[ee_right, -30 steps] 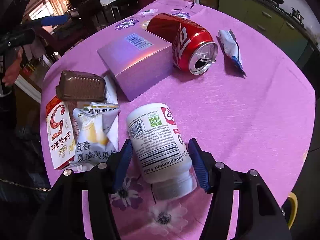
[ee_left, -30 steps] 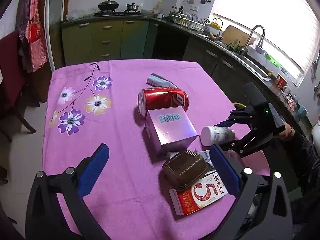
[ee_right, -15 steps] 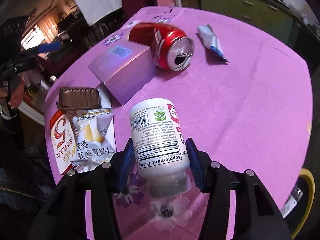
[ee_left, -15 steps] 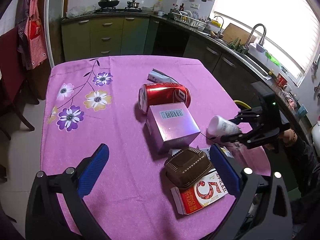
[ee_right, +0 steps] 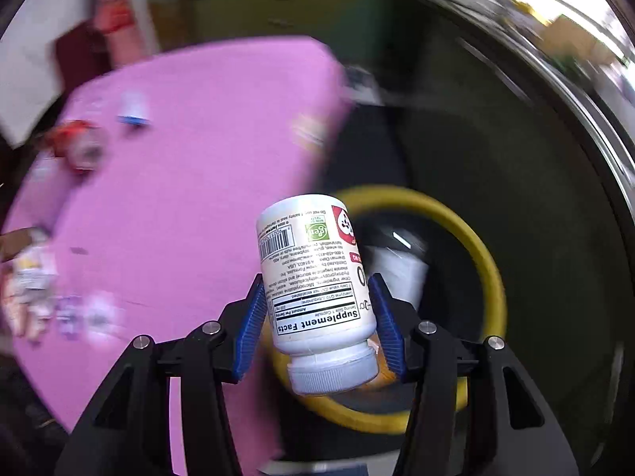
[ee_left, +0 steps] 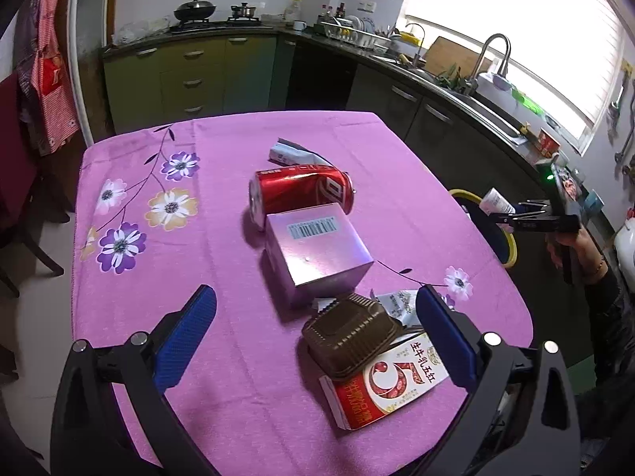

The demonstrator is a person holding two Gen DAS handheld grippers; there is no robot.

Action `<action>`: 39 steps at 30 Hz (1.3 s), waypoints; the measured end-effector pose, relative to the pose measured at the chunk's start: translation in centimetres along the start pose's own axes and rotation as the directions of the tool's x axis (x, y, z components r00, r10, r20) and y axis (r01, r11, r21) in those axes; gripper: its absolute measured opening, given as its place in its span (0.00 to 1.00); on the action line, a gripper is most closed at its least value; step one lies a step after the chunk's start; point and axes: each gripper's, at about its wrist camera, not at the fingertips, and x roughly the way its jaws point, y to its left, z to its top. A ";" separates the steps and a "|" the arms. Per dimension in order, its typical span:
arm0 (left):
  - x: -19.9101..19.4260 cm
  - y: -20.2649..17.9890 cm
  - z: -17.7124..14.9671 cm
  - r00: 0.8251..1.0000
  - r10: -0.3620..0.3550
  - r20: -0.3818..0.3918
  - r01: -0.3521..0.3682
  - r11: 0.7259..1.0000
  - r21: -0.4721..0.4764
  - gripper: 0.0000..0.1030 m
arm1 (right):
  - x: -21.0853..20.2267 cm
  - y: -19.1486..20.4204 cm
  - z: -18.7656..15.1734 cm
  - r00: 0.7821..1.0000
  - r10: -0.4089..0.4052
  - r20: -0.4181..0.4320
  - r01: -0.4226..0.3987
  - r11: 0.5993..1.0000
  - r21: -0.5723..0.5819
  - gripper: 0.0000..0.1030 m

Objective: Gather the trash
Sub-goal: 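Carry the supplement bottle over the bin and open the right gripper, then grasp the brown plastic tray with the left gripper and lift it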

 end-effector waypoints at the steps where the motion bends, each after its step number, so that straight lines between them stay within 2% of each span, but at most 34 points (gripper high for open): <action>1: 0.0 -0.2 0.0 1.000 0.000 -0.001 0.000 1.000 0.004 0.93 | 0.7 -0.9 -0.3 0.999 -0.028 -0.015 0.028 0.999 0.026 0.50; 6: 0.2 -0.8 0.1 1.000 -0.002 -0.016 0.003 1.000 0.022 0.93 | 3.7 -5.4 -1.6 0.992 -0.110 -0.068 0.120 0.977 0.175 0.51; 9: 0.4 -1.3 -0.1 1.000 -0.001 -0.030 0.002 0.999 0.035 0.93 | 3.8 -6.4 -1.7 0.992 -0.109 -0.058 0.120 0.966 0.230 0.56; 11: 0.7 -1.7 -0.3 0.999 -0.002 -0.043 0.004 0.999 0.048 0.93 | 3.2 -6.2 -1.7 0.993 -0.112 -0.035 0.117 0.966 0.229 0.60; 14: 1.1 -2.1 -0.8 0.998 -0.018 -0.060 0.022 0.998 0.064 0.93 | 2.1 -5.2 -1.7 0.992 -0.122 -0.011 0.121 0.971 0.207 0.60; 24: 2.3 -3.0 -2.3 0.993 -0.041 -0.110 0.053 0.992 0.117 0.93 | -1.3 0.3 -2.0 0.995 -0.053 0.079 0.041 0.989 0.144 0.64; 27: 3.6 -2.7 -2.2 0.989 -0.053 -0.137 0.062 0.996 0.062 0.93 | -1.8 1.7 -1.9 0.995 -0.037 0.088 0.026 0.993 0.117 0.64; 31: 5.6 -1.5 -2.2 0.980 -0.072 -0.185 0.053 0.993 -0.107 0.93 | -2.1 2.9 -1.8 0.995 -0.019 0.097 0.010 0.996 0.090 0.64; 34: 6.4 -0.1 -2.5 0.971 -0.141 -0.193 0.083 0.956 -0.282 0.93 | -2.2 3.5 -1.8 0.995 -0.015 0.099 0.007 0.997 0.073 0.65; 35: 6.5 0.2 -2.6 0.970 -0.152 -0.189 0.086 0.945 -0.314 0.93 | -2.1 3.7 -1.8 0.995 -0.009 0.100 0.002 0.998 0.069 0.65; 39: 6.4 1.0 -2.6 0.978 -0.136 -0.156 0.059 0.904 -0.423 0.93 | -1.7 4.2 -1.8 0.994 0.016 0.105 -0.022 0.998 0.057 0.65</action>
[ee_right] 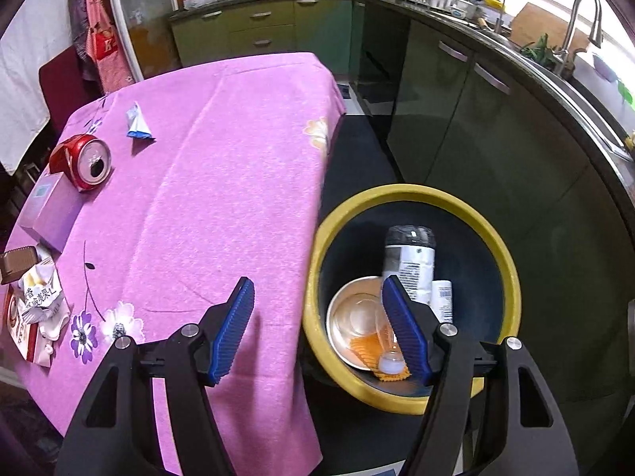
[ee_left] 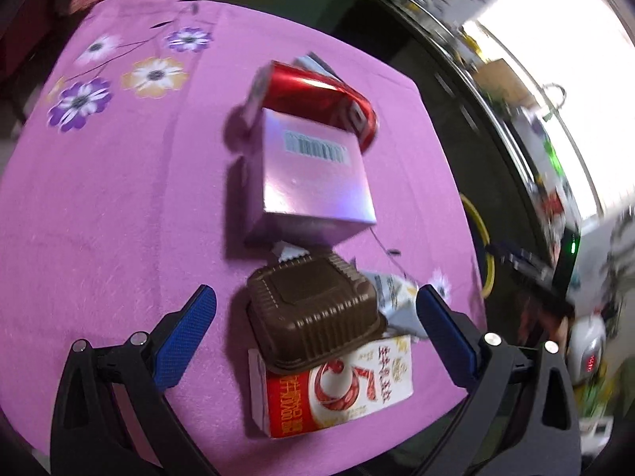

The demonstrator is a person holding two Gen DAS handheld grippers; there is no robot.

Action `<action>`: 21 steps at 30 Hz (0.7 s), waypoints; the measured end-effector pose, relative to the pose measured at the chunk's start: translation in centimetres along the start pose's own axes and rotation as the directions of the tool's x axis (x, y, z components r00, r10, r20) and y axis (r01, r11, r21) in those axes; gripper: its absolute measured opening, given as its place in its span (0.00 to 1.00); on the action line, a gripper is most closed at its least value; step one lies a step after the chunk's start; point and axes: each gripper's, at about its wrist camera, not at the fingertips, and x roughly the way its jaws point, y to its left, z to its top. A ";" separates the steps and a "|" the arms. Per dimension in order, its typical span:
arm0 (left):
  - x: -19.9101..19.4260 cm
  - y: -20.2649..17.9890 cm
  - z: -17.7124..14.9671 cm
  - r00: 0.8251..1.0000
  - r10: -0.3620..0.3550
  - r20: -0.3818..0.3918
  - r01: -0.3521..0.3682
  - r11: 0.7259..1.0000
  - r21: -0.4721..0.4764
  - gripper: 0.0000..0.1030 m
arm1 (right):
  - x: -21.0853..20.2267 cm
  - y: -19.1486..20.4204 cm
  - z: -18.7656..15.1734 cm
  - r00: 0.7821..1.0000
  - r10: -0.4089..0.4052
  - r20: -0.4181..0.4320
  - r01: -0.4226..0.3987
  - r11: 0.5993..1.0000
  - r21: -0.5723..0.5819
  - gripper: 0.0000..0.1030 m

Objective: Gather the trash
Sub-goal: 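Grasp the brown plastic tray with the left gripper and lift it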

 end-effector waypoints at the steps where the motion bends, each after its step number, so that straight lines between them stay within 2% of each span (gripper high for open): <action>1: 0.1 0.2 0.1 1.000 0.000 0.003 0.000 1.000 -0.028 0.93 | 0.1 0.1 0.0 1.000 0.007 0.002 -0.007 1.000 -0.001 0.65; 4: 0.7 0.4 0.1 1.000 -0.001 -0.008 0.000 0.996 -0.092 0.93 | 0.5 0.4 -0.1 1.000 0.028 0.002 -0.028 1.000 -0.003 0.65; 8: 1.2 0.1 -0.2 1.000 0.024 -0.019 -0.026 0.994 -0.107 0.91 | 0.9 0.8 -0.2 0.999 0.054 0.003 -0.054 0.999 -0.010 0.65; 11: 1.1 -0.2 -0.3 0.999 0.047 -0.016 -0.049 0.994 -0.094 0.83 | 1.0 0.9 -0.4 0.998 0.064 0.003 -0.064 0.998 -0.015 0.65; 18: 2.4 -0.5 -0.6 0.994 0.086 -0.065 -0.091 0.993 -0.078 0.66 | 0.6 0.7 -0.7 0.997 0.075 0.013 -0.075 0.997 -0.008 0.65; 21: 2.4 -0.5 -0.3 0.994 0.092 -0.057 -0.096 0.993 -0.066 0.65 | 0.3 0.6 -0.9 0.997 0.078 0.020 -0.078 0.997 -0.004 0.65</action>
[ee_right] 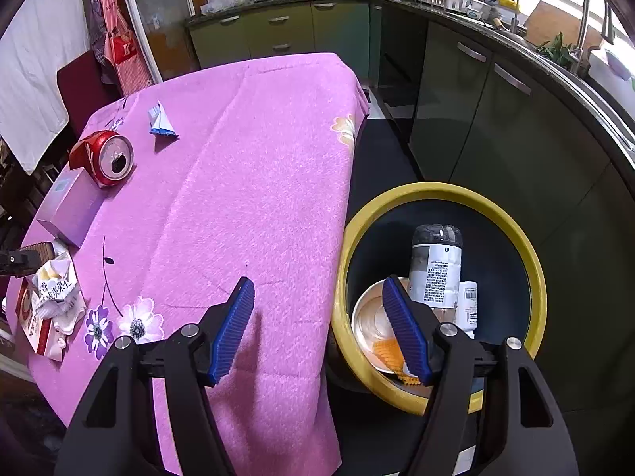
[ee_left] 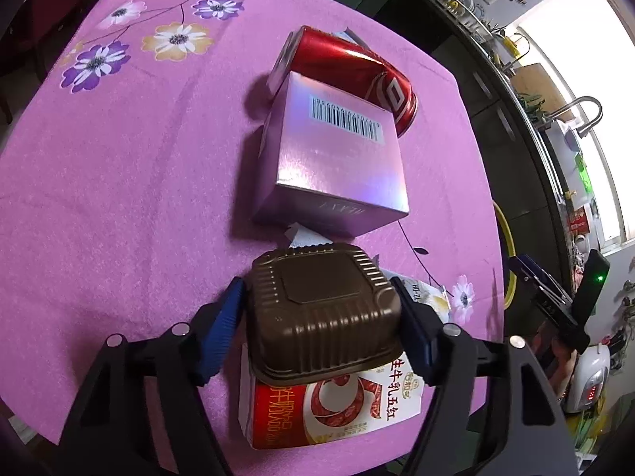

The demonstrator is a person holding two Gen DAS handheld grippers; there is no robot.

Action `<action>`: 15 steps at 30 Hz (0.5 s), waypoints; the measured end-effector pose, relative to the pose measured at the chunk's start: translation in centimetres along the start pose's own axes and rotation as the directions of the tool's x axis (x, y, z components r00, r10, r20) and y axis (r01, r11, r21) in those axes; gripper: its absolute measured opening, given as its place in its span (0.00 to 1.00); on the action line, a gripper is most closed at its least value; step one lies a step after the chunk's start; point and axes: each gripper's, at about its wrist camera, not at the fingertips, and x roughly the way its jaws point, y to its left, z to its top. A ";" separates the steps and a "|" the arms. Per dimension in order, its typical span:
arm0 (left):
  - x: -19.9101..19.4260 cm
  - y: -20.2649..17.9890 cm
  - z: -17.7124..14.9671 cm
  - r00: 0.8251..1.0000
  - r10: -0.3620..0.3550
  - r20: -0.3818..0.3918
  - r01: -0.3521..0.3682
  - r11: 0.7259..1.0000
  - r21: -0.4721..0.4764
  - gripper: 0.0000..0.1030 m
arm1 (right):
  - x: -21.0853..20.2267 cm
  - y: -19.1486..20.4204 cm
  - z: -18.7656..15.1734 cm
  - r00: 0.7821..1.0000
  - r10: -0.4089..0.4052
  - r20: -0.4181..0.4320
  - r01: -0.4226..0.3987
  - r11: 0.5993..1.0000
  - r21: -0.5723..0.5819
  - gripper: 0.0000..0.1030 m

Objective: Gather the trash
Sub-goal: 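Grasp the brown plastic tray with the left gripper and lift it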

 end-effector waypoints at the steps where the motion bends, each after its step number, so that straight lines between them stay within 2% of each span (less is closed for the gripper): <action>1: -0.1 0.0 0.0 1.000 0.000 0.004 0.000 1.000 0.002 0.65 | -0.1 0.0 0.0 1.000 0.001 0.001 -0.001 1.000 0.001 0.65; 2: -0.2 0.0 0.0 1.000 0.000 0.007 0.000 1.000 0.009 0.58 | -0.1 0.0 -0.1 1.000 0.000 0.001 0.000 1.000 0.001 0.65; 8: -1.3 0.2 0.1 0.999 0.024 0.031 -0.026 0.999 0.047 0.58 | -0.5 0.0 -0.2 1.000 0.005 0.011 -0.005 1.000 0.005 0.65; 15: -3.7 -2.1 0.1 0.994 0.047 0.096 -0.062 0.985 0.163 0.58 | -1.3 0.1 -0.2 1.000 0.005 0.028 -0.005 1.000 0.006 0.65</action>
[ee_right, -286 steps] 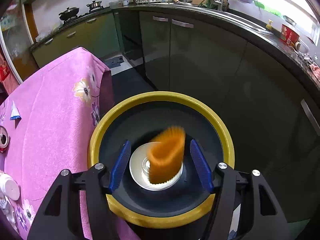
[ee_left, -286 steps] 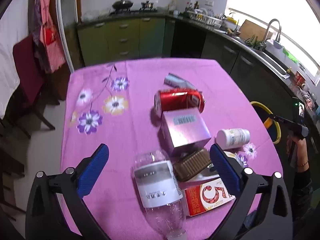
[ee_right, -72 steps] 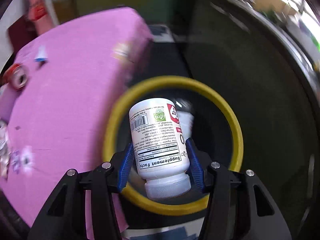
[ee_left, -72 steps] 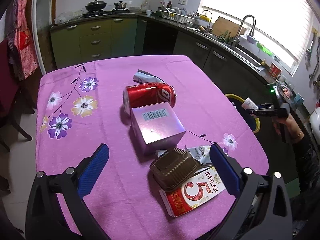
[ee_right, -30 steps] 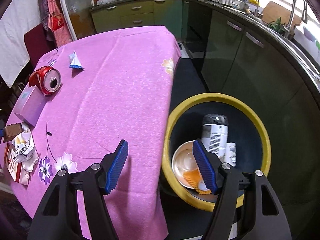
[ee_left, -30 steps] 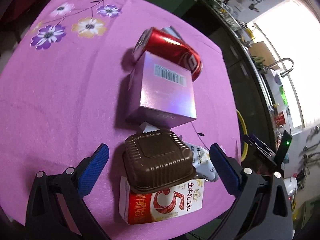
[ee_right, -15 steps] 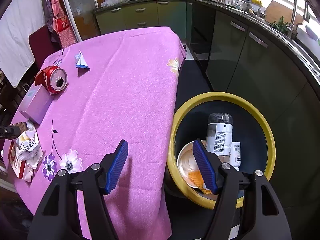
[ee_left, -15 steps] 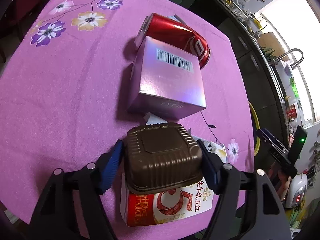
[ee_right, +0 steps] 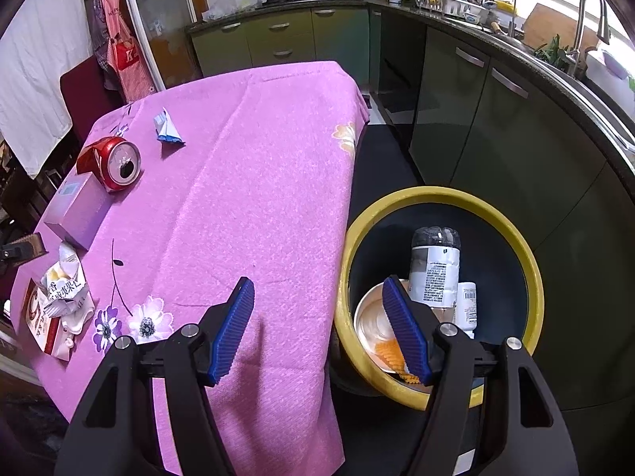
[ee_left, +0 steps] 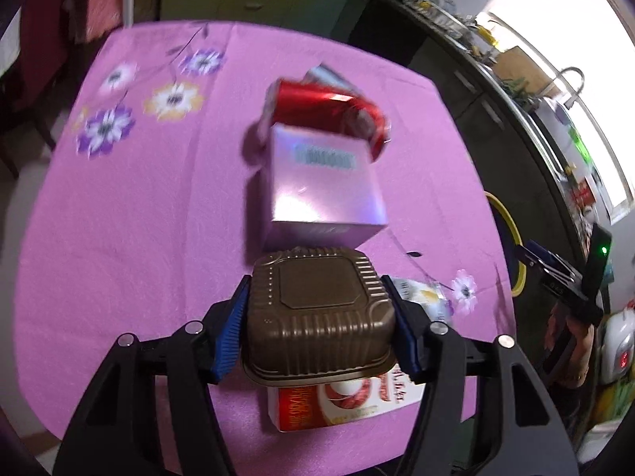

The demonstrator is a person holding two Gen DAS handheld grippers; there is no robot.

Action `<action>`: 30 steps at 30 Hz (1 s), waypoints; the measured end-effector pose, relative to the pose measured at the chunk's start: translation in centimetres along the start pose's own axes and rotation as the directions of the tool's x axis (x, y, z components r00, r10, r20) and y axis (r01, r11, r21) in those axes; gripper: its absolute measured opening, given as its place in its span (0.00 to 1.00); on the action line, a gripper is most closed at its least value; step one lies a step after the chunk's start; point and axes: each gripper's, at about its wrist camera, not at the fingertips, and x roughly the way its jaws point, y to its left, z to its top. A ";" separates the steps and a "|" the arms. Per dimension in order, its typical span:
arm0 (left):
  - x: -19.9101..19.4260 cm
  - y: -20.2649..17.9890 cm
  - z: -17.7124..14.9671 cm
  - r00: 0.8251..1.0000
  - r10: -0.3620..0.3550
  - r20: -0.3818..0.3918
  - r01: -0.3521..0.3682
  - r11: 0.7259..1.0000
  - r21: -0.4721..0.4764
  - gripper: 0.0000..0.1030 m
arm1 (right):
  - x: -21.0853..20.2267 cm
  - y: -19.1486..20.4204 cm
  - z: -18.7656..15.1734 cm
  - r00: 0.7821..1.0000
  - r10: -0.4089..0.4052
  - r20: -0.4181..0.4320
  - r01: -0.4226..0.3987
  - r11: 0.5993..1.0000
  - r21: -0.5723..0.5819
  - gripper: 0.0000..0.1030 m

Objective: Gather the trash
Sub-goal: 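Carry the brown tray over the bin and open the left gripper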

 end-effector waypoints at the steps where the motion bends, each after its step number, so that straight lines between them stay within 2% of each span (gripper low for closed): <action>1: -0.3 -0.5 0.1 1.000 -0.007 0.004 0.007 1.000 0.019 0.58 | -0.2 -0.1 0.0 1.000 -0.003 0.005 0.003 1.000 0.001 0.65; 5: -0.8 -4.0 1.0 0.999 -0.051 0.007 0.050 0.990 0.130 0.58 | -1.6 -0.9 -0.2 0.999 -0.035 0.033 0.034 0.999 0.015 0.65; 8: -0.3 -8.1 2.0 0.993 -0.114 -0.014 0.114 0.965 0.234 0.58 | -3.4 -2.6 -0.8 0.995 -0.083 0.061 0.080 0.995 0.053 0.65; 10: 0.4 -11.9 2.6 0.987 -0.159 -0.037 0.162 0.935 0.315 0.58 | -5.0 -4.4 -1.5 0.989 -0.126 0.077 0.119 0.988 0.096 0.65; 13: 1.8 -18.0 3.6 0.971 -0.222 -0.092 0.240 0.871 0.429 0.58 | -7.0 -6.9 -3.1 0.980 -0.177 0.091 0.161 0.974 0.159 0.65; 17: 4.7 -24.8 4.7 0.954 -0.252 -0.160 0.299 0.799 0.522 0.58 | -9.2 -9.8 -5.2 0.969 -0.225 0.097 0.198 0.951 0.236 0.65; 20: 8.5 -29.5 5.3 0.939 -0.242 -0.243 0.340 0.759 0.556 0.59 | -10.4 -11.3 -6.9 0.964 -0.248 0.093 0.213 0.936 0.281 0.65; 23: 12.4 -33.2 5.6 0.941 -0.203 -0.270 0.328 0.735 0.594 0.59 | -11.1 -12.1 -8.0 0.963 -0.257 0.086 0.220 0.926 0.307 0.65; 26: 16.3 -35.8 6.0 0.940 -0.165 -0.298 0.319 0.730 0.604 0.60 | -11.6 -12.7 -9.0 0.961 -0.265 0.081 0.225 0.917 0.329 0.65; 28: 18.8 -37.1 6.1 0.946 -0.128 -0.297 0.291 0.736 0.611 0.61 | -11.9 -12.8 -9.4 0.960 -0.269 0.078 0.228 0.913 0.338 0.65; 30: 20.1 -38.0 6.2 0.952 -0.099 -0.291 0.267 0.734 0.625 0.68 | -12.2 -13.0 -9.6 0.959 -0.272 0.078 0.230 0.910 0.344 0.65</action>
